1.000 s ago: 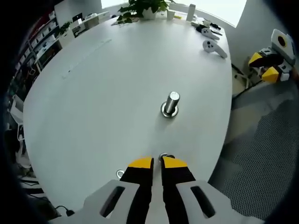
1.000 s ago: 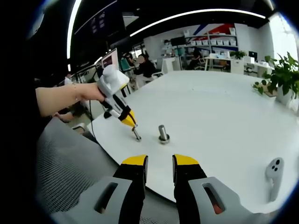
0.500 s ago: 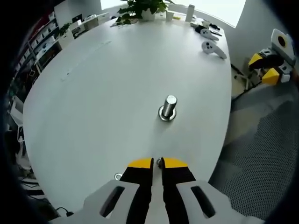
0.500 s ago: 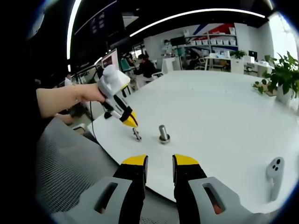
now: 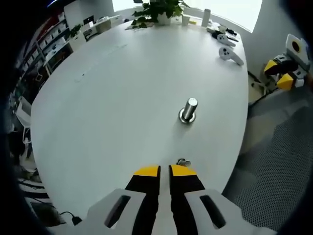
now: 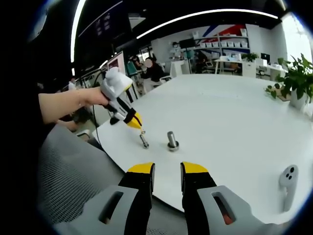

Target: Place the washer onto the threaded stud by aligning its center hole with the stud, sliding it down to the base, and recovering from edge contact or off-axis alignment until the washer reaches the visible bottom stop.

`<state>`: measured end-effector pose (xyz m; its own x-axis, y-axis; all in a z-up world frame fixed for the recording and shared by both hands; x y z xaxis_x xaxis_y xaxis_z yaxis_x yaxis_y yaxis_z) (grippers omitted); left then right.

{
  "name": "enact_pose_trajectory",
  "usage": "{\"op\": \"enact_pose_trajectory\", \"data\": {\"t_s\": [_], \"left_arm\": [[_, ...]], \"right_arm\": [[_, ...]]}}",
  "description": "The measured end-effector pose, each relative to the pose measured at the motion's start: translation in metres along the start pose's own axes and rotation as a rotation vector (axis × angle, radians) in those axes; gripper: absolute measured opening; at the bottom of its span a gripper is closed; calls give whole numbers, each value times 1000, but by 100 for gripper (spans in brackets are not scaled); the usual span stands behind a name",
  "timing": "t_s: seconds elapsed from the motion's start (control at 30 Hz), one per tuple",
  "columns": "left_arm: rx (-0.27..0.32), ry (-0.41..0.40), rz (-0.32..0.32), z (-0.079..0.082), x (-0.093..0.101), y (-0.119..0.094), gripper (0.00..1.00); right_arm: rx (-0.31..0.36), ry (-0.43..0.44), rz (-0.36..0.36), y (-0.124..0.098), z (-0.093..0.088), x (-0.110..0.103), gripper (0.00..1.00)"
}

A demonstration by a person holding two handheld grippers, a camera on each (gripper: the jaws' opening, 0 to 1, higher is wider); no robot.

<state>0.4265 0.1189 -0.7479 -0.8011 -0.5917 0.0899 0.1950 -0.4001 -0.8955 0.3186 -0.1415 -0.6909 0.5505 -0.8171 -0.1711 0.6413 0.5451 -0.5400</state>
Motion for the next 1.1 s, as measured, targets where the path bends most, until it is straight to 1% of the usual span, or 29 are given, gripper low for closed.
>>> {"op": "enact_pose_trajectory", "data": {"t_s": [0.13, 0.23, 0.33, 0.53, 0.77, 1.1], "left_arm": [[37, -8, 39, -1, -7, -6, 5], [53, 8, 82, -2, -14, -11, 6], [67, 3, 106, -5, -19, -14, 7], [64, 13, 145, -12, -29, -17, 12], [48, 24, 162, -21, -36, -12, 13], [19, 36, 147, -26, -44, 1, 12]], "right_arm": [[0, -1, 0, 0, 0, 0, 23], [0, 0, -1, 0, 0, 0, 23], [0, 1, -3, 0, 0, 0, 23], [-3, -1, -2, 0, -1, 1, 23], [-7, 1, 0, 0, -1, 1, 23], [-21, -1, 5, 1, -3, 0, 23]]}}
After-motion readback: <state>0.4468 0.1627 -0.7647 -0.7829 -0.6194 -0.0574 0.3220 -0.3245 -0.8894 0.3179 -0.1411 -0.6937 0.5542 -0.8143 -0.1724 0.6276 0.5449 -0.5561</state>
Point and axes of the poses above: the point that each gripper's makers call its tool centre point, and the gripper's own axes: y roughly forward along the fingers, x roughly to its right, z roughly out of its top, the point moved 5 cm from there along -y, roughly backward along the fingers, and after that the axes turned 5 degrees about -z, right-handed, at the moved point
